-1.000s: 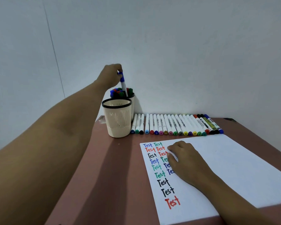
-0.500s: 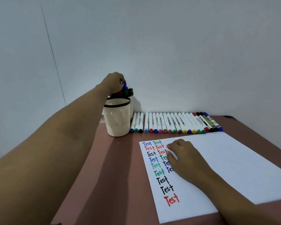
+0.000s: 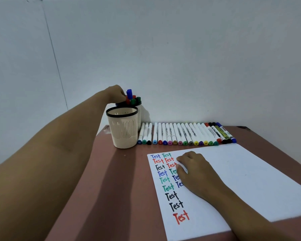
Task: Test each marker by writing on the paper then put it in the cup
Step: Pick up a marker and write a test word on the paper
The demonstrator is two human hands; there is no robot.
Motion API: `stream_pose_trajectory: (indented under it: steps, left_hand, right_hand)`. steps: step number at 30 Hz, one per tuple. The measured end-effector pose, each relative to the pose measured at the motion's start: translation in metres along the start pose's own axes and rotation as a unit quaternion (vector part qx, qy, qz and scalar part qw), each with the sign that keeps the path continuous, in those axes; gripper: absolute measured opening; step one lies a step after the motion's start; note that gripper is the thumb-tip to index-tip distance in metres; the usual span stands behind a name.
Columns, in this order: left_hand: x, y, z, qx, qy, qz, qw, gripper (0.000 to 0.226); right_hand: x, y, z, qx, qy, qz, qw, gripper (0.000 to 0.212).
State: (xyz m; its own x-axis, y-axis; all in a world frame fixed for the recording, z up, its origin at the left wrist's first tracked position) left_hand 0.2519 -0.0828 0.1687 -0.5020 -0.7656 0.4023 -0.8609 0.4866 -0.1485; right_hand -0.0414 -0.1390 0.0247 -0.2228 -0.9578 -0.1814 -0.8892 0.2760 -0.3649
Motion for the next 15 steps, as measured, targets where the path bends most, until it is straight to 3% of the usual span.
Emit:
stream_pose_trajectory:
  steps: [7, 15]
  left_hand:
    - [0.004, 0.000, 0.008, -0.048, -0.034, 0.019, 0.998, 0.034]
    - [0.007, -0.005, -0.007, 0.076, -0.009, 0.039, 0.996, 0.027]
  right_hand:
    - [0.000, -0.001, 0.000, 0.002, -0.003, 0.001, 1.000, 0.043]
    - [0.001, -0.001, 0.001, 0.003, -0.003, -0.003, 1.000, 0.043]
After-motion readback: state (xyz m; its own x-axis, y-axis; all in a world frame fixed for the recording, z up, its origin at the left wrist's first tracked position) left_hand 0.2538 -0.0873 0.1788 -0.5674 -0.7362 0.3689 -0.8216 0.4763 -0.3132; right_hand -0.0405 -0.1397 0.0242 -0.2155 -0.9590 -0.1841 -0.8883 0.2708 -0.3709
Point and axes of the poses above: each hand's wrist, its own y-axis away from the middle knuckle, its own z-axis out of the palm, x = y × z, the point moved 10 cm from there along -y, towards the middle knuckle, and after that the axes turned 14 degrees about -z, right-handed, at the moved point
